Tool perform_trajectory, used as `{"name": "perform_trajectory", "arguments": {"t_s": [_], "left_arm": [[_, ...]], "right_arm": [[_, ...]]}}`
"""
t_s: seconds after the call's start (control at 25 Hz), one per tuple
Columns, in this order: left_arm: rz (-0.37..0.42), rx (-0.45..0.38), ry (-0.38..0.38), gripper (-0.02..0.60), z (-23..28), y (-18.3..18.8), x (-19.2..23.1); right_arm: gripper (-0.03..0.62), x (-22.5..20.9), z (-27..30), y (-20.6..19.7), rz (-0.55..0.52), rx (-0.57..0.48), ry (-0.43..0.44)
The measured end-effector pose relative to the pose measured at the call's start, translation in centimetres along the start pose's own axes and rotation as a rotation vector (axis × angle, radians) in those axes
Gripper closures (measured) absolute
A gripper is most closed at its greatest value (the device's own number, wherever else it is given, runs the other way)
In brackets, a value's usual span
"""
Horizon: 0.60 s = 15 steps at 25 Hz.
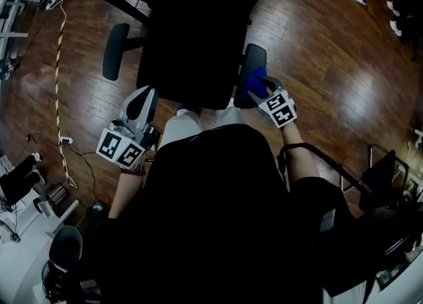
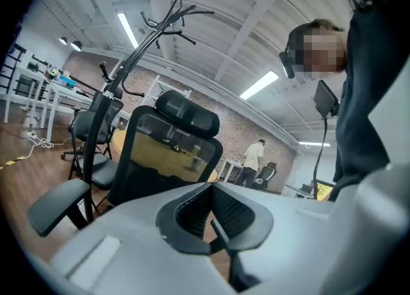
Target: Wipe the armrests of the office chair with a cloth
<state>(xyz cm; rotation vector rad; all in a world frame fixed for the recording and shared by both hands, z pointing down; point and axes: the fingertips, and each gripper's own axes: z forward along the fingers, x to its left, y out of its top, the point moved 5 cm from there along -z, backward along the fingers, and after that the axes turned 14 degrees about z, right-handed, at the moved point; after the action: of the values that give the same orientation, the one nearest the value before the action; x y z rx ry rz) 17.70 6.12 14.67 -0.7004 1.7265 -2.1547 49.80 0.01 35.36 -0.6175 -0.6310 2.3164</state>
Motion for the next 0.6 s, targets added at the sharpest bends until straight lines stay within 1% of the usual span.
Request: {"name": "perform_trajectory", "arguments": {"t_s": [0.12, 0.16, 0.2, 0.28, 0.36, 0.4, 0.52, 0.6], "left_arm": [[-0.012, 0.010, 0.041, 0.577, 0.2, 0.0, -0.1], [-0.018, 0.011, 0.057, 0.577, 0.3, 0.0, -0.1], [-0.027, 0.009, 0.073, 0.577, 0.3, -0.1, 0.0], [-0.043, 0.007, 0.104, 0.577, 0.3, -0.3, -0.1], [-0.049, 0.009, 0.125, 0.577, 0.3, -0.6, -0.5], [-0.051, 0.011, 0.134, 0.577, 0.5, -0.7, -0.6], [-0.061, 0.018, 0.170, 0.577, 0.9, -0.9, -1.1], [-0.071, 0.021, 0.193, 0.577, 0.8, -1.0, -1.4]], "right_arm": [[0.384, -0.6, 0.1, 0.2, 0.035, 0.007, 0.101], [0.414, -0.8, 0.2, 0.4, 0.030, 0.017, 0.127], [0.462, -1.0, 0.4, 0.6, 0.017, 0.035, 0.151], [0.479, -1.2, 0.6, 1.2, -0.033, 0.077, 0.183], [0.488, -2.4, 1.1, 2.2, -0.076, 0.095, 0.174], [0.491, -3.6, 1.5, 3.2, -0.077, 0.094, 0.161], [0.494, -7.8, 3.4, 7.3, -0.045, 0.094, 0.150], [0.496, -9.8, 4.9, 10.3, -0.054, 0.105, 0.141]]}}
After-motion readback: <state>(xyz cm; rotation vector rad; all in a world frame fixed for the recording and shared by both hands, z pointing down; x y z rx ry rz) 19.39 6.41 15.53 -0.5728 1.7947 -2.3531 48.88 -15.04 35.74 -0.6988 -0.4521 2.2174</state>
